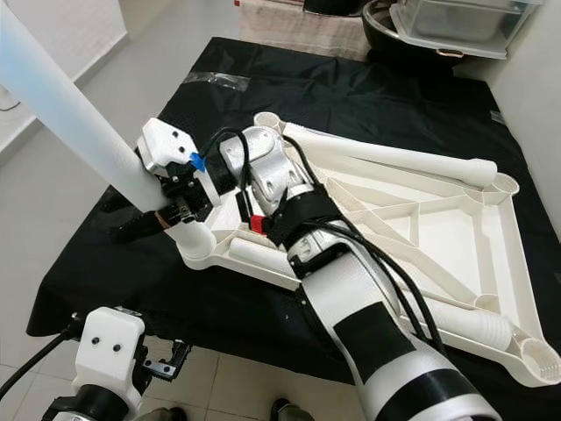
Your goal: Building children table
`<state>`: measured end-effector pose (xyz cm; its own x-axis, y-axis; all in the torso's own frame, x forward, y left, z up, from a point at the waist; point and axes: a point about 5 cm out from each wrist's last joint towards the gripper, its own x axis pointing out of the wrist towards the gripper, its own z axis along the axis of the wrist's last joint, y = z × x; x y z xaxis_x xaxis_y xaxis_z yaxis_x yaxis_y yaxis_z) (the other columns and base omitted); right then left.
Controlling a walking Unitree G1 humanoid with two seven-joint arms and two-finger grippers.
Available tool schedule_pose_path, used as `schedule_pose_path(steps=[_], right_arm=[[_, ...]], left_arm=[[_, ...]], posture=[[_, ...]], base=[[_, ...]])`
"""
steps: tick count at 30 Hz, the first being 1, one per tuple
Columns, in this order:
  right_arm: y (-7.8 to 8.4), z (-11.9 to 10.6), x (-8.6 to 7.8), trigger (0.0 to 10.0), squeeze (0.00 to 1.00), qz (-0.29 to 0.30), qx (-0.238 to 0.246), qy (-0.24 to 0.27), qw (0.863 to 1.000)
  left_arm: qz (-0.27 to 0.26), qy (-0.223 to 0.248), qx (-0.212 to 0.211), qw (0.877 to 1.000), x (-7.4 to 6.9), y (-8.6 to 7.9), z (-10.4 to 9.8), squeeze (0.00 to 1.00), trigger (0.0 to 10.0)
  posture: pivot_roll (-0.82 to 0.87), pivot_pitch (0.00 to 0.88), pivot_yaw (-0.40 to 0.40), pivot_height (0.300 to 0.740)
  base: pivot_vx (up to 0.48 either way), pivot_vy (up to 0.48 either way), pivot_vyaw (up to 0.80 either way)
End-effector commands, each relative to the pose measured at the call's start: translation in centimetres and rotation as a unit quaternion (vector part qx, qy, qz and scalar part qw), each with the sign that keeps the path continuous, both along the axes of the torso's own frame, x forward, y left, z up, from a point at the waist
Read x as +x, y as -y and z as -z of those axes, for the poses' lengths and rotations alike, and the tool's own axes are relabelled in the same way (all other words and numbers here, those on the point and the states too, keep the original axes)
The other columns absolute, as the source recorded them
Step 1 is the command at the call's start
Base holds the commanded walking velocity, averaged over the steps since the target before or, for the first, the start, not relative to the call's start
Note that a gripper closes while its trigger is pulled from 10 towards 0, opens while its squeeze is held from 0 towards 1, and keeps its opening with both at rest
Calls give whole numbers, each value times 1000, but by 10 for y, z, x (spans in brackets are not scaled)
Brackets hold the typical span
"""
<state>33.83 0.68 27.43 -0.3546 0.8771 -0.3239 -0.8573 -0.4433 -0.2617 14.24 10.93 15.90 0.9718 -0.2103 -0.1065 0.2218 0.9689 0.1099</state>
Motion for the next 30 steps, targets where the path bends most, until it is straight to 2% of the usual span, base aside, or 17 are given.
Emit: schedule_pose_path(steps=[1,8,16,19,30], right_arm=[[12,64,0,10000,0,23,-103,-111,988],[6,61,-2,10000,0,14,-103,-109,989],[-2,55,-4,10000,0,10,-68,-149,986],[-5,46,-3,10000,0,12,-37,-173,984],[-6,45,-8,10000,0,-12,-31,-164,986]], left_arm=[[-3,-7,6,1000,-2,0,1,0,10000],[-7,-8,4,1000,-3,0,0,0,10000],[-8,-9,2,1000,-4,1,0,0,10000],[-9,-9,1,1000,-5,2,0,0,10000],[-10,-10,-1,1000,-5,2,0,0,10000]], posture=[[107,269,-114,740],[103,276,-121,740],[101,283,-125,740],[102,285,-130,740],[99,275,-128,740]], base=[[0,0,0],[0,0,0],[0,0,0],[0,0,0],[0,0,0]])
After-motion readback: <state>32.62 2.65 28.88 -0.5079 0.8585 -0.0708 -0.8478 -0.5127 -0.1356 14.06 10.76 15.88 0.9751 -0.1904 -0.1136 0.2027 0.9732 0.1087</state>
